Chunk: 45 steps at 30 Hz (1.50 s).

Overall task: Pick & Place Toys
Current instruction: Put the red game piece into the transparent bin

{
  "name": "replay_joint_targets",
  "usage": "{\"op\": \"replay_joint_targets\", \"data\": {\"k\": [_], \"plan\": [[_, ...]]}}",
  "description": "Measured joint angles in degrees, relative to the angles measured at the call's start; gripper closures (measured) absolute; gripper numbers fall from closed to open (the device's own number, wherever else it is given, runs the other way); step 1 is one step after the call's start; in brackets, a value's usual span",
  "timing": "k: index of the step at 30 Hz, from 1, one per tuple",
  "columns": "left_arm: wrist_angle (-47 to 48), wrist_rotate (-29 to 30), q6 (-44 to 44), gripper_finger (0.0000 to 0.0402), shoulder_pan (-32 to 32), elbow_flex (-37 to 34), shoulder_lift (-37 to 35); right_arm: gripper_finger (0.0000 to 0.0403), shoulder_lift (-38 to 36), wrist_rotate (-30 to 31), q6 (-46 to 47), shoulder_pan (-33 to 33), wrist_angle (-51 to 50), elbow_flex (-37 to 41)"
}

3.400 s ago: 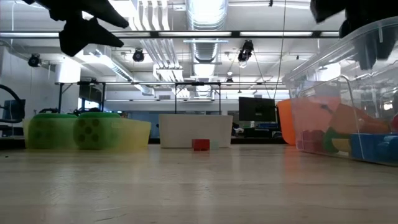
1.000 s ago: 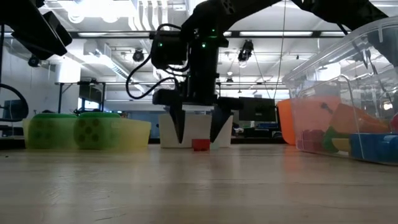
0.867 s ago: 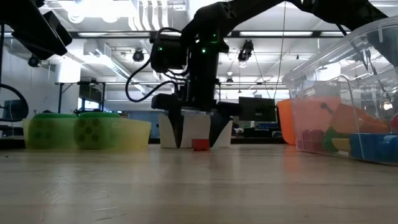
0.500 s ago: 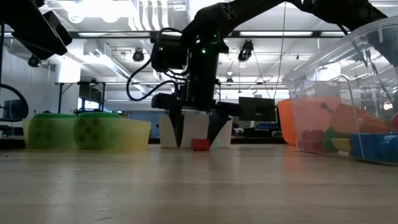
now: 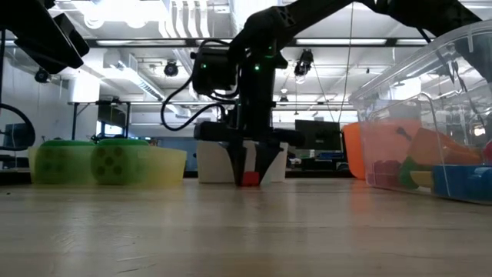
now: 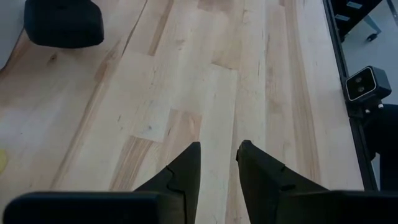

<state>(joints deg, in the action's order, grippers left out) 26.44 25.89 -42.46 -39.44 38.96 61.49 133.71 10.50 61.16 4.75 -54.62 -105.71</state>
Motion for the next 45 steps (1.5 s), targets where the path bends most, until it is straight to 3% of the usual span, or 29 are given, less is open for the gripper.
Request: {"op": "replay_joint_targets", "data": {"k": [8,15,29,37,45], "plan": [[0.0,0.0,-0.02,0.03,0.0,0.0,0.0,0.0273,0.24,0.57,-1.76,-1.11,-2.03,-1.35],[-0.61,0.01,0.01,0.03,0.0,0.0,-0.01,0.0273,-0.89,2.95,-6.95,-5.16,-12.76,-5.3],[-1.36,0.2,0.52,0.03,0.04,0.02,-0.02,0.0273,-15.18,9.22,-18.02,-16.23,-24.52,-7.28],[-1.36,0.24,0.68,0.03,0.04,0.07,-0.02,0.0273,-27.88,9.81,-22.2,-23.37,-30.21,-0.66],[-1.36,0.98,0.66,0.03,0.07,0.09,-0.02,0.0273,-44.55,10.45,-17.68,-32.77,-31.34,16.63]]}}
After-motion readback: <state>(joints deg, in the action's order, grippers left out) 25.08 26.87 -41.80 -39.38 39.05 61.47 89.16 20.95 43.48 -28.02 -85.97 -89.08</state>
